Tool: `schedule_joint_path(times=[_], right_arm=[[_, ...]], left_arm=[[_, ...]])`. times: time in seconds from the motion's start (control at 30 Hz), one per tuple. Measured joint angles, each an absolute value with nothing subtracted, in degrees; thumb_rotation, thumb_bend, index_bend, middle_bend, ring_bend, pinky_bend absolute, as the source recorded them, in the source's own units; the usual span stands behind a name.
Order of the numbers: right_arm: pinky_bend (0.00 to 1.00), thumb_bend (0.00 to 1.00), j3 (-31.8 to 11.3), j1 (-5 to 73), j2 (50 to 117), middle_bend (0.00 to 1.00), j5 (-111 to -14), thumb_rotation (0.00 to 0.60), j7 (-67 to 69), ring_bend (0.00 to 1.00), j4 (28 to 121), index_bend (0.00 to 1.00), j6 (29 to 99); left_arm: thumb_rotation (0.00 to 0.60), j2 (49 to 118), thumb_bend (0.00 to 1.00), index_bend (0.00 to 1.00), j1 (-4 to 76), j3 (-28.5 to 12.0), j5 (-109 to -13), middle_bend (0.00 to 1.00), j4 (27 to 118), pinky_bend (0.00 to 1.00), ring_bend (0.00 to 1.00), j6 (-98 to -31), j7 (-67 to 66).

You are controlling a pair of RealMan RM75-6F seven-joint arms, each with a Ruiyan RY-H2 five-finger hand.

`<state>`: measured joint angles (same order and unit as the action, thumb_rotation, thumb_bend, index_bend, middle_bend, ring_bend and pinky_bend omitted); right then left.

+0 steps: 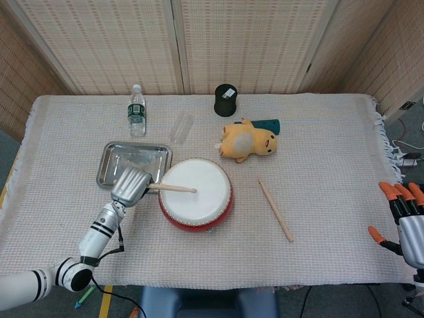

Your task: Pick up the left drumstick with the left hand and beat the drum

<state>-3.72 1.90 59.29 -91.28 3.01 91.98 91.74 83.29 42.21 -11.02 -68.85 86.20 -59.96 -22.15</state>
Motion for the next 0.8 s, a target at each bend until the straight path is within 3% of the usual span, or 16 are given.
schedule_joint_path(times=[0.2,0.53,0.8], right_arm=[[0.00,0.21,-3.7,1.9,59.5,0.12,-91.3,0.600,3.1,0.00,91.8,0.00,91.6],[0.00,0.21,-3.9,1.9,59.5,0.12,-91.0,0.600,3.2,0.00,91.8,0.00,91.8],[0.00,0.21,-3.9,1.9,59.6,0.12,-90.9,0.600,3.2,0.00,91.8,0.00,91.7]], left_arm=[[0.600,82.8,0.77,0.99,42.5,-11.2,-67.7,1.00,86.1,1.00,0.95,-58.6,-17.5],[0.600,85.6,0.77,0.99,42.9,-8.4,-69.1,1.00,81.5,1.00,0.95,-60.9,-32.8],[0.600,84.7,0.77,0.99,41.9,-11.0,-68.3,1.00,84.5,1.00,0.95,-62.0,-19.7]])
